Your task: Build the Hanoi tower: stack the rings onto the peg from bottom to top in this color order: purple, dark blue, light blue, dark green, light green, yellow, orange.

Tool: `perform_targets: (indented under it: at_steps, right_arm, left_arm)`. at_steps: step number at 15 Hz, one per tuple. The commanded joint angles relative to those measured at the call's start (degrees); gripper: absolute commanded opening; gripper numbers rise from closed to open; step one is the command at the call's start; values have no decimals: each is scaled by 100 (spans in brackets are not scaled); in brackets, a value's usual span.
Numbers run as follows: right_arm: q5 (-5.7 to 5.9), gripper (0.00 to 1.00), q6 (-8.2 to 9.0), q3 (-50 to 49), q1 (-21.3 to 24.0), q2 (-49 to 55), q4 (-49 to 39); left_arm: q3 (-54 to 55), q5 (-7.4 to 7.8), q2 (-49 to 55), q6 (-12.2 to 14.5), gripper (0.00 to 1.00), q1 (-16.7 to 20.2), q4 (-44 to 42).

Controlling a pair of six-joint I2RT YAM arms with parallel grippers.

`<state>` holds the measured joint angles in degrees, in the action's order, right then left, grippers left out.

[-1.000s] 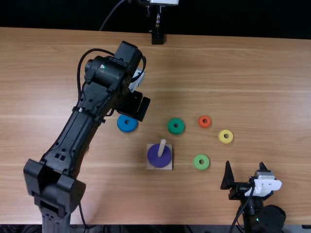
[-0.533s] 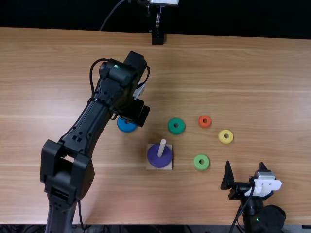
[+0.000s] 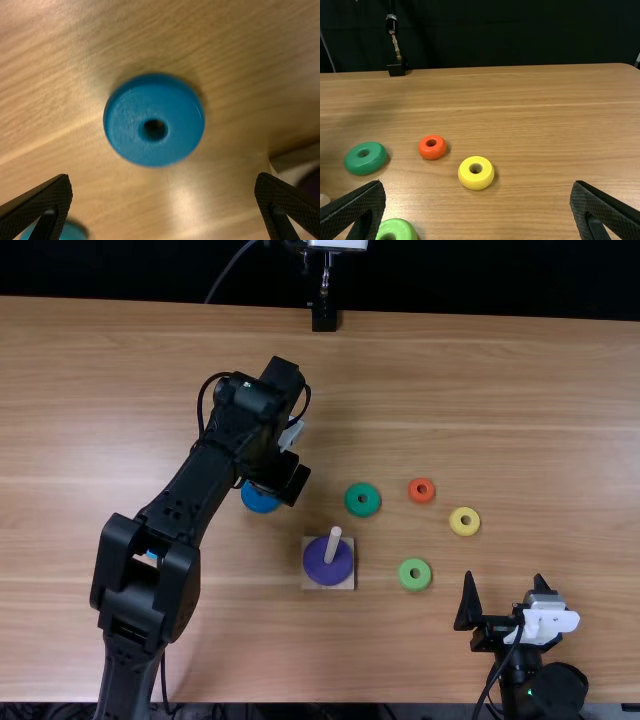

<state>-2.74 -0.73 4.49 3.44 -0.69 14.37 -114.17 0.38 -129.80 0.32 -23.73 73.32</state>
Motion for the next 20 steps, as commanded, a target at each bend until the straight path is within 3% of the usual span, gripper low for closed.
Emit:
perform_targets:
  at_steps: [1, 7, 20]
  right_arm:
    - [11, 100, 42, -388, 34, 69, 404]
    - [11, 100, 42, -388, 34, 69, 404]
    - [11, 100, 52, -388, 34, 69, 404]
  left_arm:
    - [272, -28, -186, 116, 100, -9, -107]
    - [668, -7, -177, 116, 100, -27, -719]
    - [993, 57, -204, 137, 100, 0, -1004]
